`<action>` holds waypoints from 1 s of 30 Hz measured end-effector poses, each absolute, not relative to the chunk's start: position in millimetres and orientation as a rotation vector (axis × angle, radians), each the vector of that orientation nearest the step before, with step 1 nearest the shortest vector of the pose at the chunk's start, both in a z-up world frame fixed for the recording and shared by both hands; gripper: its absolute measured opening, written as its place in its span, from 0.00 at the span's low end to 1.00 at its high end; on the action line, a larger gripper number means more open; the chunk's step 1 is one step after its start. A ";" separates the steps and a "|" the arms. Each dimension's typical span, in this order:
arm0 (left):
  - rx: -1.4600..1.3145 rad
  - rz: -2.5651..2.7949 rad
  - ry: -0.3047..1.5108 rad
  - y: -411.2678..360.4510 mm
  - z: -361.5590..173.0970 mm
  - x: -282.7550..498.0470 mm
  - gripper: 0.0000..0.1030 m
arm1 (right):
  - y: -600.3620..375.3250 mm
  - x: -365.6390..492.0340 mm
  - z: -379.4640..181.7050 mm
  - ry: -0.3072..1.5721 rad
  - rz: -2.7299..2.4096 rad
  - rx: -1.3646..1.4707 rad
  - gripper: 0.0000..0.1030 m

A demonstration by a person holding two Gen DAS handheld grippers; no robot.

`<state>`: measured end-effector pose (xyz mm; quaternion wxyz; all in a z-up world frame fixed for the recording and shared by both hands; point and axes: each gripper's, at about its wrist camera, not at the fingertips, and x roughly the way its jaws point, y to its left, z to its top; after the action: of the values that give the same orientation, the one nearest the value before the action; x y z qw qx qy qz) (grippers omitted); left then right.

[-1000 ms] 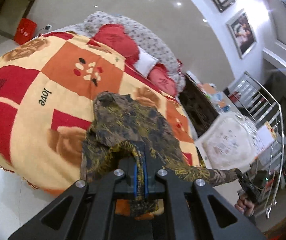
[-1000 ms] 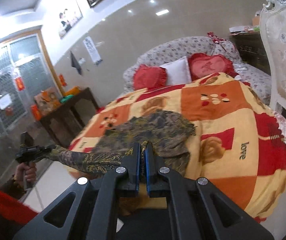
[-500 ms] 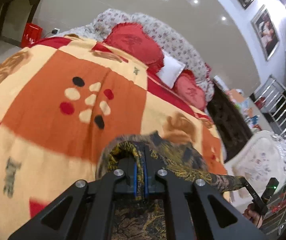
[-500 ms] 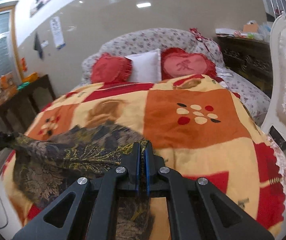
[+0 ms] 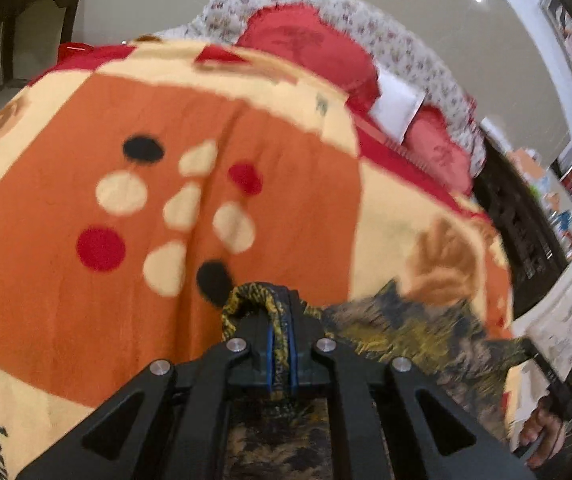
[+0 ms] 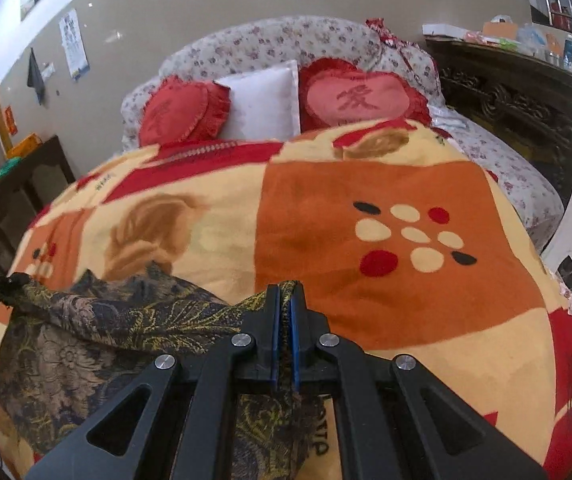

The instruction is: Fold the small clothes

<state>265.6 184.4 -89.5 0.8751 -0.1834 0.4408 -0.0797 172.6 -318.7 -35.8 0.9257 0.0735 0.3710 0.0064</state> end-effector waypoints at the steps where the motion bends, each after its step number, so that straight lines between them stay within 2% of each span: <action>1: -0.361 -0.159 0.937 183.1 -97.0 265.7 0.09 | -318.7 174.5 -40.7 0.774 0.008 0.147 0.06; 7: -0.315 -0.189 0.940 185.2 -114.5 257.7 0.12 | -322.5 180.0 -70.0 0.852 0.003 0.164 0.06; 10: -0.255 -0.182 0.931 191.2 -103.0 247.3 0.27 | -333.1 168.1 -55.8 0.822 0.025 0.218 0.09; 11: -0.226 -0.162 0.923 194.6 -97.9 242.2 0.46 | -336.5 162.7 -49.8 0.803 0.027 0.231 0.13; 12: -0.196 -0.138 0.904 200.1 -92.0 235.3 0.54 | -341.2 154.5 -41.5 0.776 0.024 0.242 0.16; 13: -0.167 -0.106 0.879 206.3 -84.6 226.8 0.54 | -346.2 145.0 -33.9 0.755 0.015 0.251 0.18; 16: -0.147 -0.075 0.810 204.5 -64.4 199.5 0.45 | -345.7 124.7 -23.3 0.737 -0.012 0.257 0.20; 21: -0.158 -0.222 0.803 130.3 -64.4 184.0 0.27 | -275.1 121.6 -29.9 0.788 0.027 0.189 0.20; 25: -0.077 -0.127 0.818 94.4 -79.5 196.6 0.27 | -221.8 135.5 -42.9 0.786 0.001 0.132 0.20; 30: 0.002 -0.044 0.826 112.8 -107.3 207.6 0.29 | -215.9 151.7 -60.8 0.761 0.051 0.026 0.20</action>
<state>207.6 112.8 -107.3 0.9157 0.0009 0.4013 -0.0213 151.7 -215.9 -60.8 0.9281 0.0125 0.3713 0.0247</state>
